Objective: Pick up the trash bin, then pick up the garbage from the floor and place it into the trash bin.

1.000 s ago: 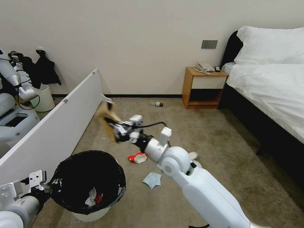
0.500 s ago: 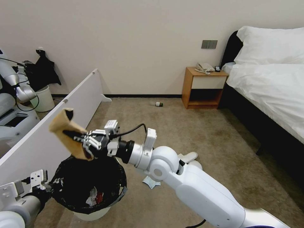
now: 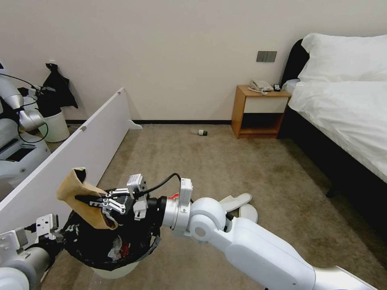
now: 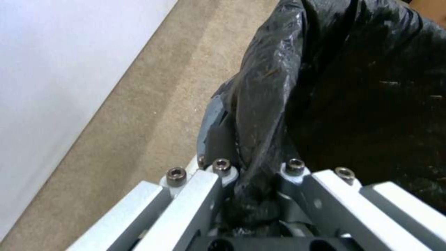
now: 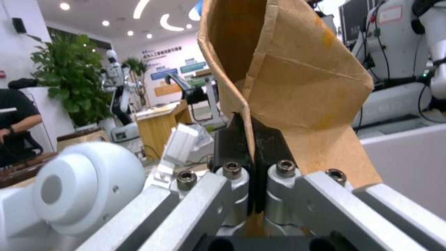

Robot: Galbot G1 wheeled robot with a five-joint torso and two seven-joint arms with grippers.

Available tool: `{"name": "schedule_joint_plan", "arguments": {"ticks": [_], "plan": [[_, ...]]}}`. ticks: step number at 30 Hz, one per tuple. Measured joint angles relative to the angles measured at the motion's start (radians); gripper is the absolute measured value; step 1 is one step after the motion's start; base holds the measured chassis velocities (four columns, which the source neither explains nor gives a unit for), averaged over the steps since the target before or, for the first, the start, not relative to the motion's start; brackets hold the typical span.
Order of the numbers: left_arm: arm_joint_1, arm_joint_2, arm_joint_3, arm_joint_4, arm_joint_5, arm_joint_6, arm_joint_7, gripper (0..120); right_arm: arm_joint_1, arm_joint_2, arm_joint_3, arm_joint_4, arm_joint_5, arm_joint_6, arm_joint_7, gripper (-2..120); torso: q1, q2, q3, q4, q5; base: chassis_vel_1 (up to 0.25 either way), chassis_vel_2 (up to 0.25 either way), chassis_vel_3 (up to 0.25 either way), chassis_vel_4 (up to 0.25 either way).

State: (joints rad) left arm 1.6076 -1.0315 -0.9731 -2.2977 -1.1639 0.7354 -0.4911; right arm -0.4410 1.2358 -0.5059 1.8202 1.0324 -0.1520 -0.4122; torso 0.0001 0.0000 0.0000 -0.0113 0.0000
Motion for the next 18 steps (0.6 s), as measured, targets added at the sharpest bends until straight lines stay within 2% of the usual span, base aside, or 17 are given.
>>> {"name": "schedule_joint_plan", "arguments": {"ticks": [18], "plan": [[0.002,0.003,-0.005,-0.004,-0.017,0.000,0.001,4,-0.020,0.008,-0.008,-0.066,-0.056,0.018,0.021,2,0.000,0.000,0.000,0.0001,0.0000,0.000,0.000,0.000,0.000]]}}
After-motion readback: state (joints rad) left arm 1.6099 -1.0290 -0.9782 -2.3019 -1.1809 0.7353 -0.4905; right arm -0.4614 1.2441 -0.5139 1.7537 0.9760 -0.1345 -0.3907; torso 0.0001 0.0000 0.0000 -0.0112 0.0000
